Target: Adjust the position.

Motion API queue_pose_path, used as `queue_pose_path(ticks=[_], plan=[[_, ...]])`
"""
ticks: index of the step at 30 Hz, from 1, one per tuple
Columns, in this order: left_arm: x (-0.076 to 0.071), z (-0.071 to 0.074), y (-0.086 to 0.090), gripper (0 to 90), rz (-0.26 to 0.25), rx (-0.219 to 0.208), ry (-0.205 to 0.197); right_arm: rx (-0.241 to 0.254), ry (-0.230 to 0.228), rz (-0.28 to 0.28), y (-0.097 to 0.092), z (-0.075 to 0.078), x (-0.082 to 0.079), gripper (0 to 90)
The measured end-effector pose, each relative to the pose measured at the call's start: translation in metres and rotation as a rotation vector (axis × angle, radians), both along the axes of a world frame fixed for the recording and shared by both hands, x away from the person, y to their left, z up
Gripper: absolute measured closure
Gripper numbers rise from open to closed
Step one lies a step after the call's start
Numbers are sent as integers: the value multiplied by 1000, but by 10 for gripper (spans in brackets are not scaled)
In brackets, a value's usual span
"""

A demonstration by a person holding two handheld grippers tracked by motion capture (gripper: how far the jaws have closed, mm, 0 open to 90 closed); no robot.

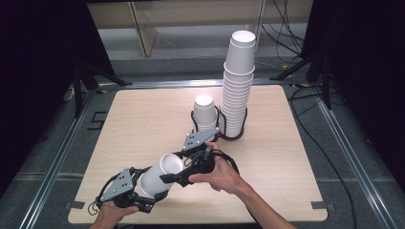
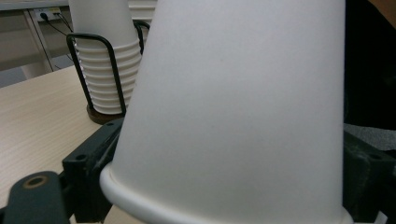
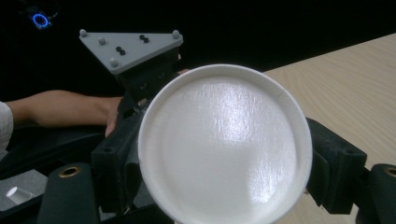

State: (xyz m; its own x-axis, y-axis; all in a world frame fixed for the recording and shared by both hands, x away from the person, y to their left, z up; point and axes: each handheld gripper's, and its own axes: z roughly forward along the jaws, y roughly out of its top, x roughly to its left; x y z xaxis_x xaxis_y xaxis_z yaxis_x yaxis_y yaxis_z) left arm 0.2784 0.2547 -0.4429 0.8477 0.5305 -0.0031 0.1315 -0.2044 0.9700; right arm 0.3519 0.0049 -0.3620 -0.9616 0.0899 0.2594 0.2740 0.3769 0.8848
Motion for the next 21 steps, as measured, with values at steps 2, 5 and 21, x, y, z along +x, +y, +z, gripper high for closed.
queue_pose_path(ticks=[2,5,21], plan=[[1,0,0,131,0,11,0,-18,18,-1,0,0,-1,239],[1,-1,1,136,10,44,2,-86,-59,-9,-1,3,-3,169],[0,-7,-6,142,-19,174,15,-337,-252,35,-1,15,-17,163]])
